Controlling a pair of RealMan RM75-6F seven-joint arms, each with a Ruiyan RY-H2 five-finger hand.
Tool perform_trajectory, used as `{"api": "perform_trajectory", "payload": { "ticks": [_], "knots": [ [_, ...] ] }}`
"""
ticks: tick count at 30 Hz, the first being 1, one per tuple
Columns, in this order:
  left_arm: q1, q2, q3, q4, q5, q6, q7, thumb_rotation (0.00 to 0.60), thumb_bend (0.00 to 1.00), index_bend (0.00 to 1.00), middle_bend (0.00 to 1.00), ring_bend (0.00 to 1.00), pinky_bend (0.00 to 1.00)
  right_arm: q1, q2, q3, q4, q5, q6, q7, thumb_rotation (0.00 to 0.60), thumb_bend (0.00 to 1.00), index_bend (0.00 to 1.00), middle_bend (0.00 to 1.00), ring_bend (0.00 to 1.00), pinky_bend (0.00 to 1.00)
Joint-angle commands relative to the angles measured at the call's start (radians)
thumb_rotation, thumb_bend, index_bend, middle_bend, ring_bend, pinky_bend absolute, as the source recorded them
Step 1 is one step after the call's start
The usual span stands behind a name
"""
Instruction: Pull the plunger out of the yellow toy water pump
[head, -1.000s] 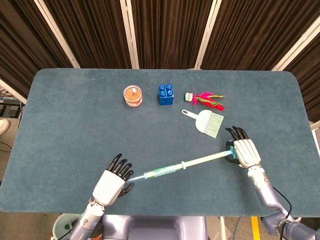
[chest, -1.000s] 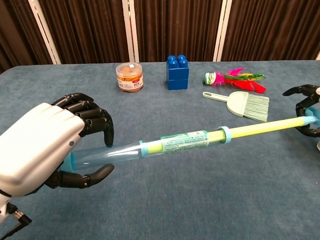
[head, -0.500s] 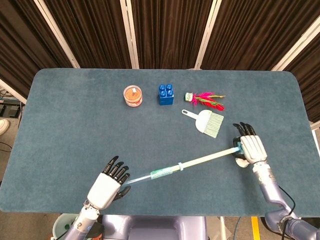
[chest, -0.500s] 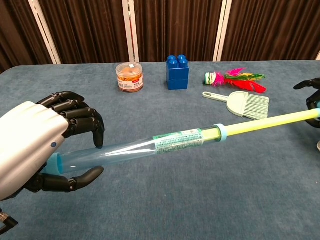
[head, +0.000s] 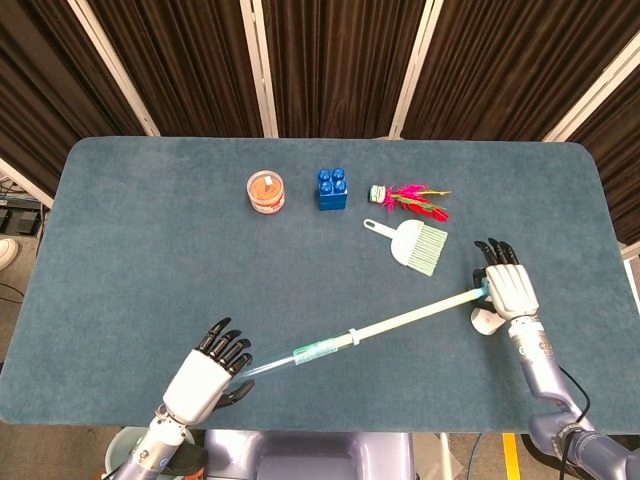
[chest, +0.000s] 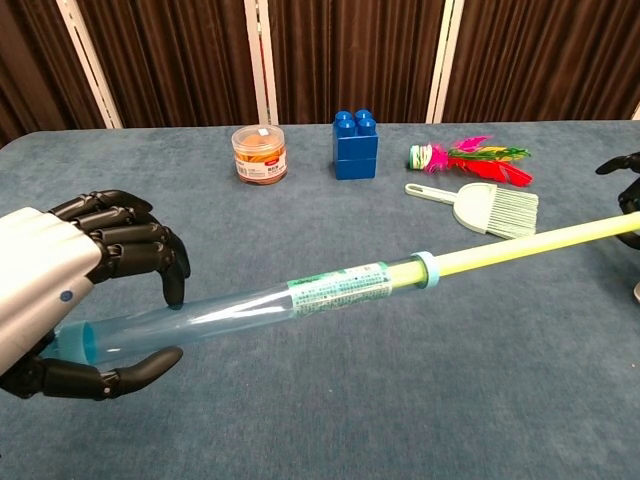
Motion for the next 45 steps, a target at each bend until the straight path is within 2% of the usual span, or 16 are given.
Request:
{"api": "perform_trajectory", "payload": {
  "ticks": [1,24,36,41,45],
  "knots": [
    [0.005,0.016,0.005,-0.010,0.008,0.007,-0.009,0.600,0.44,0.69,0.36,0.26,0.17,0.002,-0.004,0.003,0.006,0.002,0.000,-0.002,0.600,0.45,0.78,0.14,0.00,0.08],
    [0.051,0.060,0.047,-0.018,0.108,0.053,-0.032,0.600,0.44,0.69,0.37,0.27,0.17,0.006,0.013,0.026,0.016,0.028,0.003,-0.003,0.600,0.45,0.78,0.14,0.00,0.08],
    [0.068,0.060,0.040,-0.011,0.138,0.062,-0.039,0.600,0.44,0.69,0.37,0.27,0.17,0.010,0.014,0.030,0.017,0.033,-0.002,0.001,0.600,0.45,0.78,0.14,0.00,0.08],
    [0.066,0.043,0.019,0.009,0.136,0.053,-0.041,0.600,0.39,0.62,0.35,0.27,0.17,0.009,0.014,0.026,0.014,0.029,0.003,0.003,0.600,0.44,0.77,0.14,0.00,0.08],
    [0.064,0.039,0.010,0.015,0.126,0.041,-0.048,0.600,0.35,0.54,0.34,0.27,0.17,0.008,0.017,0.024,0.013,0.026,0.009,0.001,0.600,0.44,0.66,0.12,0.00,0.08]
  ]
}}
